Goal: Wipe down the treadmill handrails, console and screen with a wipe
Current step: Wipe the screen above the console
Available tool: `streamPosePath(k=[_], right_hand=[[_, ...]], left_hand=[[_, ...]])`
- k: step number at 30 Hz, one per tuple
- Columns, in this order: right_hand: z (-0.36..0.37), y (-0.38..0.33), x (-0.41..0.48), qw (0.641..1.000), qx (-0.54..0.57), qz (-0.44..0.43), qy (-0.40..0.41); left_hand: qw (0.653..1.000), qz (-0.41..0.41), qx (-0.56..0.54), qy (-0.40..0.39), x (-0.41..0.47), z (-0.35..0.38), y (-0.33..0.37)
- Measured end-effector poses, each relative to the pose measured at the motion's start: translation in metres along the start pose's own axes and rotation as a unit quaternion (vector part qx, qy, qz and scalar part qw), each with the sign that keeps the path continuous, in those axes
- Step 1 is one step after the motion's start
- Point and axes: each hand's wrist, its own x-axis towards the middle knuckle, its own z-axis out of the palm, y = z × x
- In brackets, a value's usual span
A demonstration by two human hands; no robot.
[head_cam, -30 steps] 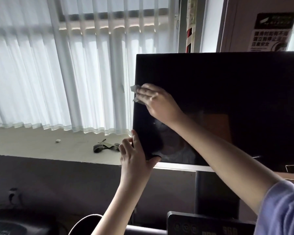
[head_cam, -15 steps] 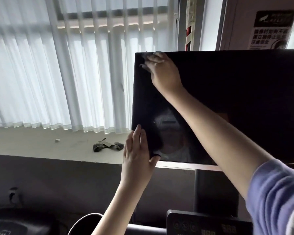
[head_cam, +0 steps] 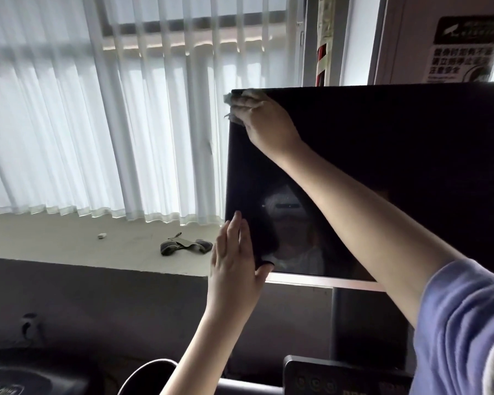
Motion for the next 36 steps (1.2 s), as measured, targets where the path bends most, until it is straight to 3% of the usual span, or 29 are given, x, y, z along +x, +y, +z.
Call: streamPosePath(k=[5,9,14,19,24,29,34,36], right_hand=[[-0.002,0.002,-0.011,0.982,-0.093,0.086,0.141],[-0.008,-0.006,-0.032,0.993,-0.073,0.005,0.088],[-0.019,0.008,-0.027,0.973,-0.119,0.12,0.156],[-0.017,-0.003,-0.047,0.993,-0.086,-0.031,0.08],[-0.031,0.008,-0.04,0.983,-0.097,0.071,0.141],[-0.021,-0.009,-0.072,0.994,-0.072,-0.075,0.027],[-0.031,0.005,-0.071,0.991,-0.058,0.034,0.116],[-0.02,-0.016,-0.088,0.998,-0.026,0.002,0.062]], left_hand=[[1.0,0.0,0.002,0.004,0.0,0.001,0.0],[1.0,0.003,0.002,0.005,-0.001,0.001,-0.001],[1.0,0.002,0.012,0.008,-0.001,0.0,0.0],[1.0,0.001,0.018,0.012,-0.001,0.001,0.001],[1.0,-0.002,0.022,0.013,-0.002,0.002,0.001],[1.0,-0.003,0.021,0.011,-0.002,0.002,0.001],[1.0,-0.005,0.016,0.009,-0.003,0.003,0.001],[1.0,-0.007,0.012,0.006,-0.002,0.003,0.0]])
